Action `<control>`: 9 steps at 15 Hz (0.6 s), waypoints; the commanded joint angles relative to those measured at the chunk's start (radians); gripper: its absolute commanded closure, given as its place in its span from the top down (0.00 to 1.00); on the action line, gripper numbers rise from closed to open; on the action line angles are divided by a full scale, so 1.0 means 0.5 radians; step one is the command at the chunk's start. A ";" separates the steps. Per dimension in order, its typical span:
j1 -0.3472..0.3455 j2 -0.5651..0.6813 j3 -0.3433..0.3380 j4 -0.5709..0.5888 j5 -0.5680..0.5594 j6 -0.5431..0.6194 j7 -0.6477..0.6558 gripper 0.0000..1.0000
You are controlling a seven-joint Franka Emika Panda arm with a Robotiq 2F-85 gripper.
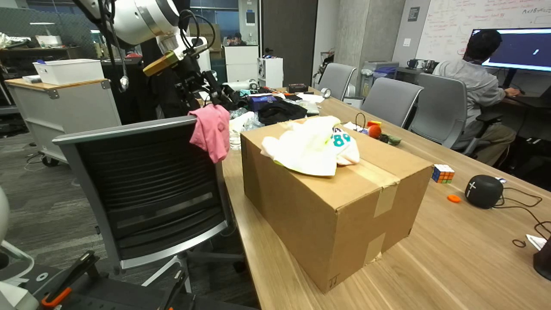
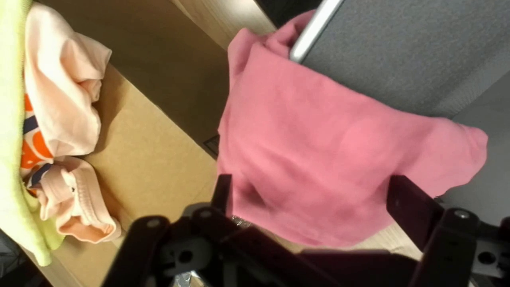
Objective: Put the peach shirt, the green towel and the pink shirt on the top of the box
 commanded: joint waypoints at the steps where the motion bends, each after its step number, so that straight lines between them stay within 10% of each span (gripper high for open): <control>1: 0.017 0.062 -0.044 0.092 0.026 -0.009 0.013 1.00; 9: 0.010 0.089 -0.068 0.086 0.038 -0.004 0.013 1.00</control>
